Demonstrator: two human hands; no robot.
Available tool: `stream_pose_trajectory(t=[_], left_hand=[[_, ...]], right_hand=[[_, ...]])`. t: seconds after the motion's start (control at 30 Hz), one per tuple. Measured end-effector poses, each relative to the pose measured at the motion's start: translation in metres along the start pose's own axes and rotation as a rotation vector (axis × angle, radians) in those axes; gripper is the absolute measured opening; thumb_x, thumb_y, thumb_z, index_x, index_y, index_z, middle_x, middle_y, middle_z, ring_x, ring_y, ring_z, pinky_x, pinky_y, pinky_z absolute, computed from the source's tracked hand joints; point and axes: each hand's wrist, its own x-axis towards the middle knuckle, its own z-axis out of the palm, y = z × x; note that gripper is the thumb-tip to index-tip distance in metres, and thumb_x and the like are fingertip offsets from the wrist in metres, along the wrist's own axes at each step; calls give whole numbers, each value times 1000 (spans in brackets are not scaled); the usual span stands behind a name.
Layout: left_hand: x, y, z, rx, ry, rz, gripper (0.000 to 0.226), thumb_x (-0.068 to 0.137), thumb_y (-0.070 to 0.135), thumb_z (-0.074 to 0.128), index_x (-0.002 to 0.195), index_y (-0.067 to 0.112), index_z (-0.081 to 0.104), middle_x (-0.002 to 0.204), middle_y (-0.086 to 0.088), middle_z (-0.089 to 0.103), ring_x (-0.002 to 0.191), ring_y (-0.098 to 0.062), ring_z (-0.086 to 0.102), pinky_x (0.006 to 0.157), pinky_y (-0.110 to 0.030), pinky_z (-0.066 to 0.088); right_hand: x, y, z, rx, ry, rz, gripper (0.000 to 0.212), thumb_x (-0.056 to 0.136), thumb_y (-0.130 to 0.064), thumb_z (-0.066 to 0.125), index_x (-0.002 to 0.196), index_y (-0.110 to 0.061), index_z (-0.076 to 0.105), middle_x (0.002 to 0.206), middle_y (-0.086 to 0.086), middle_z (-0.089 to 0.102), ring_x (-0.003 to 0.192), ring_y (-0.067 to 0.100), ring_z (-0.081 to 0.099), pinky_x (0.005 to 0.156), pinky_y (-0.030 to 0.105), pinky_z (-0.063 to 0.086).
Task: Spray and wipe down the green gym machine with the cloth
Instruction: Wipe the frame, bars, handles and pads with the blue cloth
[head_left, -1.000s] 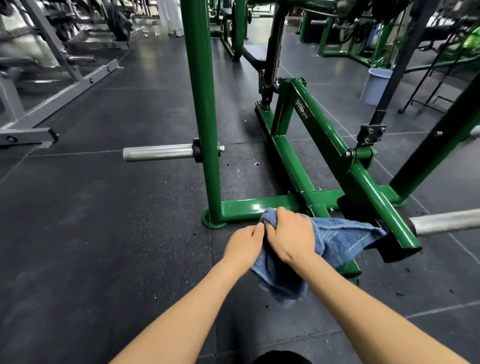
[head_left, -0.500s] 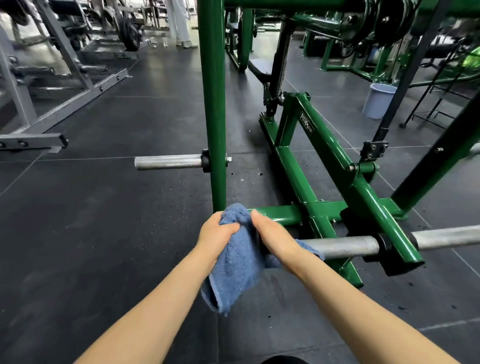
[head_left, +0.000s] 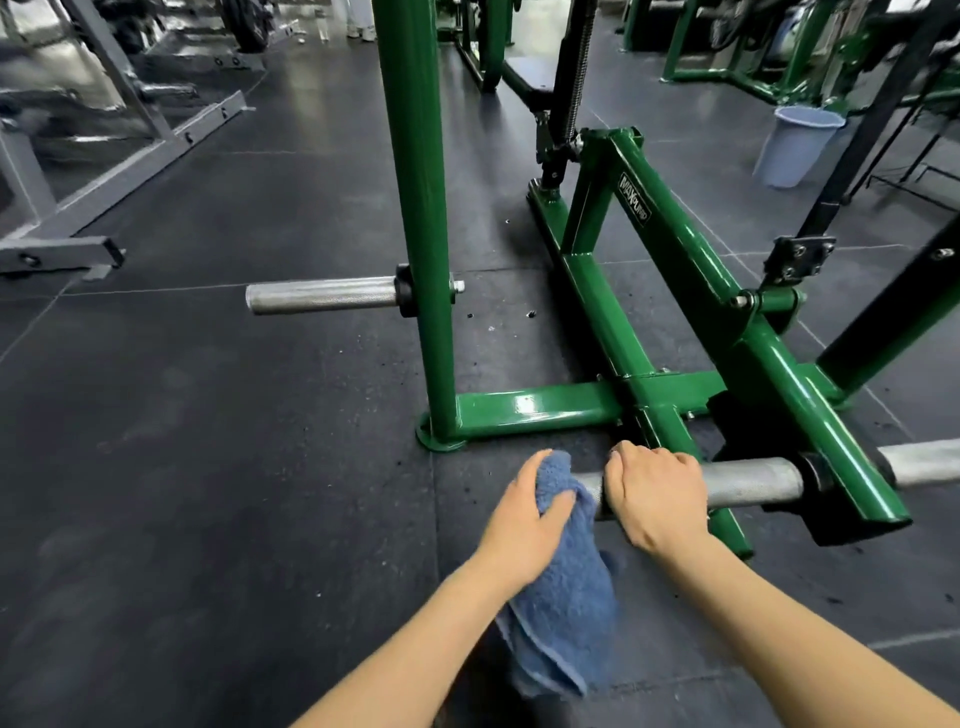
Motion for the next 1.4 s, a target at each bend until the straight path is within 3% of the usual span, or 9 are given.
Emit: stream_pose_trajectory(t=[0.13,0.23,0.33,0.53,0.8,0.93,1.13,1.27,1.4], left_hand=[[2,-2,6,-32,172,-1,26,98,31,47,123,24,54,115,2,59,106,-15,56,92,-26,44],[10,10,-2,-161,186,-136,25,101,28,43,116,18,61,106,5,62,101,-13,56,78,-19,40],[12,16,-18,-1,67,-135,33,102,30,39,125,17,58,119,1,59,106,-13,53,84,-22,36],[3,37,-19,749,-38,255,41,99,40,44,138,28,43,135,-2,51,118,-27,53,95,-38,44],[46,77,-37,816,-459,191,33,100,26,39,126,26,60,132,-2,58,118,-19,52,82,-20,35],[54,86,-41,912,-537,137,31,100,29,41,124,28,59,133,0,56,114,-17,52,87,-24,36],[55,88,-3,1355,-75,667,22,90,28,54,111,32,54,101,4,56,94,-25,60,59,-31,33],[74,78,-14,1148,203,1043,52,72,12,70,122,20,60,105,-5,65,78,-31,63,57,-37,46],[83,108,-19,997,298,797,74,84,20,67,149,23,31,118,-6,64,99,-33,62,76,-42,50]], right_hand=[[3,-3,3,0,-9,10,55,87,-36,5,77,-19,56,71,0,65,73,28,63,70,38,37],[2,0,2,3,-9,8,42,94,-30,19,79,-19,56,76,1,66,76,28,63,72,37,37],[2,1,2,26,23,17,45,93,-32,16,84,-20,58,81,1,67,81,27,63,75,37,38],[3,-1,6,81,115,0,61,86,-37,2,89,-20,61,78,0,68,79,27,65,72,37,37],[2,4,15,163,173,-35,68,89,-39,4,120,-7,56,98,7,71,83,31,65,72,38,38],[2,22,9,455,74,-10,46,96,-34,29,137,-15,38,119,5,65,106,33,59,88,44,46],[17,53,-12,406,-30,20,44,90,-9,40,134,-15,41,121,11,63,110,33,57,87,38,46],[29,74,-9,318,-16,131,38,89,-12,40,127,-10,44,120,14,63,105,38,59,85,39,46],[29,79,7,388,14,190,35,94,-20,37,127,-15,46,115,12,65,104,35,60,85,38,47]])
